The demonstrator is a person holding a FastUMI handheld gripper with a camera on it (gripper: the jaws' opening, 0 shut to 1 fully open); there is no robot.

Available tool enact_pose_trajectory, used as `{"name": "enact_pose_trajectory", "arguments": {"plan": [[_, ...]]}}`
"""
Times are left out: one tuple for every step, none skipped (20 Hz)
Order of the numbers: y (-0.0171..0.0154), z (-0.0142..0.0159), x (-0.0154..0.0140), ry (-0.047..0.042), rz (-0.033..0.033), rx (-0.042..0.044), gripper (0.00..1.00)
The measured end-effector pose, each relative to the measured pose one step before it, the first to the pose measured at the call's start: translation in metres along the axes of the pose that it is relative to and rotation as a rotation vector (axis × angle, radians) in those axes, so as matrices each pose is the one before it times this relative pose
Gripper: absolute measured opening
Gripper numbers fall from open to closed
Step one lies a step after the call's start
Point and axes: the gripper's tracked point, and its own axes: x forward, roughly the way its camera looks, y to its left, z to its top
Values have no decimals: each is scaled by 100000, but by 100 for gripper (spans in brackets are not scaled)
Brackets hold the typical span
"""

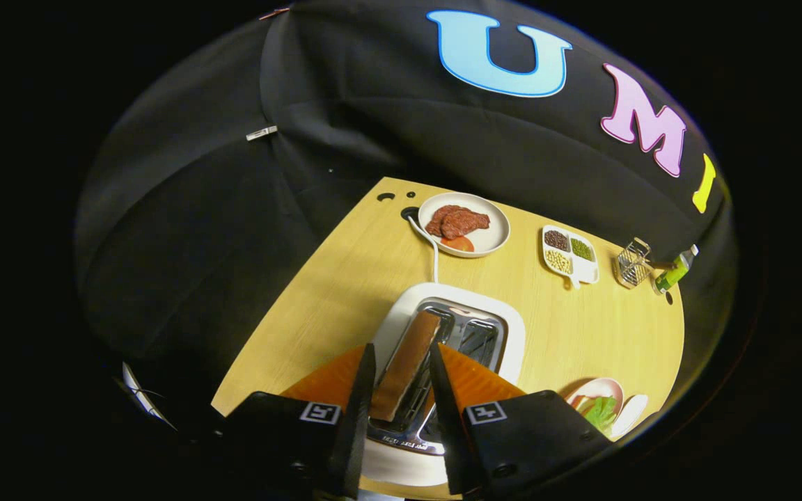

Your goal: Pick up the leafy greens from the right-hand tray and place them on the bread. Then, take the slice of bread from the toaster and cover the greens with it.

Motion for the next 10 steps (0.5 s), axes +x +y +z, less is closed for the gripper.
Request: {"name": "enact_pose_trajectory", "arguments": {"plan": [[-57,-275,-92,513,-309,1624,41],[-571,13,-92,-395,-1688,3426,33],[-162,23,60,-221,150,4489,24],[-24,-279,-11,963,1041,2670,15],[61,-108,-397,502,1855,1422,13],[-43,270,-621,-316,1480,949,11],[-82,338,-421,-1966,1399,1038,11],[-195,485,-696,-1602,1244,974,11],[154,153,-632,-939,2161,1143,11],[42,348,-721,-802,1846,158,11]]}}
